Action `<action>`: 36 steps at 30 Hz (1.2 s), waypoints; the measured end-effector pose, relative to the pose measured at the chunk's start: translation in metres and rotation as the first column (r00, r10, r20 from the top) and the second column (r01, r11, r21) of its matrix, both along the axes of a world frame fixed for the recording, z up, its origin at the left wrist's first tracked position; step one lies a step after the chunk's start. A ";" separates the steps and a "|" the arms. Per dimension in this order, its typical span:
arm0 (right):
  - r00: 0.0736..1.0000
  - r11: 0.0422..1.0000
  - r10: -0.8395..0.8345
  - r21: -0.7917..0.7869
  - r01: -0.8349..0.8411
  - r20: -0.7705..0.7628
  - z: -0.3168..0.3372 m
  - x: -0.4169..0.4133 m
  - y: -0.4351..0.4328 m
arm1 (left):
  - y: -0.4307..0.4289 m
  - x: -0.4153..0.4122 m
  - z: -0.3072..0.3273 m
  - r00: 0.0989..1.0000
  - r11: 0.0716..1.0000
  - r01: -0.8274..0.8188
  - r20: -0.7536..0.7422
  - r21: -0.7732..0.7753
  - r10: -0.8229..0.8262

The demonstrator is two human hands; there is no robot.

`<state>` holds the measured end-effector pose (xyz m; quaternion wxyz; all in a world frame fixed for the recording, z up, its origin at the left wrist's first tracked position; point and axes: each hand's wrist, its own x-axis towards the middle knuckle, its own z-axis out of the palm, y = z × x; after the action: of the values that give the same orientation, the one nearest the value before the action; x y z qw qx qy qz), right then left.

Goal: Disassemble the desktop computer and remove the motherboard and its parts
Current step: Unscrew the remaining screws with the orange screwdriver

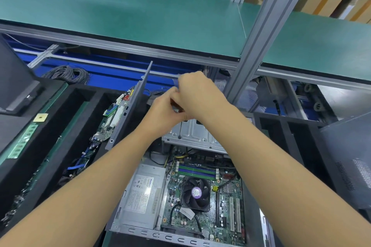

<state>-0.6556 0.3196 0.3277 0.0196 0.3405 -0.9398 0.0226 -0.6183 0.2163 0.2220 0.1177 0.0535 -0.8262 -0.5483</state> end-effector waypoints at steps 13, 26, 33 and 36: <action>0.968 0.992 -0.044 -0.107 0.072 0.248 0.012 0.006 0.002 | 0.000 0.009 0.008 1.000 0.999 -0.004 0.016 0.032 0.003; 0.946 0.984 -0.139 -0.063 0.164 0.293 0.011 0.018 -0.003 | -0.019 0.005 0.004 0.984 0.982 0.179 -0.011 0.058 -0.179; 0.941 0.959 -0.274 -0.018 0.283 0.197 0.007 0.021 -0.010 | -0.016 -0.001 0.002 0.978 0.979 0.197 0.061 0.049 -0.200; 0.963 0.978 -0.206 0.053 0.200 0.174 0.013 0.021 -0.011 | -0.029 0.005 0.000 0.953 0.948 0.297 0.021 0.116 -0.302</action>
<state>-0.6349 0.3081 0.3403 -0.0686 0.2394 -0.9679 0.0346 -0.6136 0.1873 0.2222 0.0142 -0.0556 -0.7950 -0.6039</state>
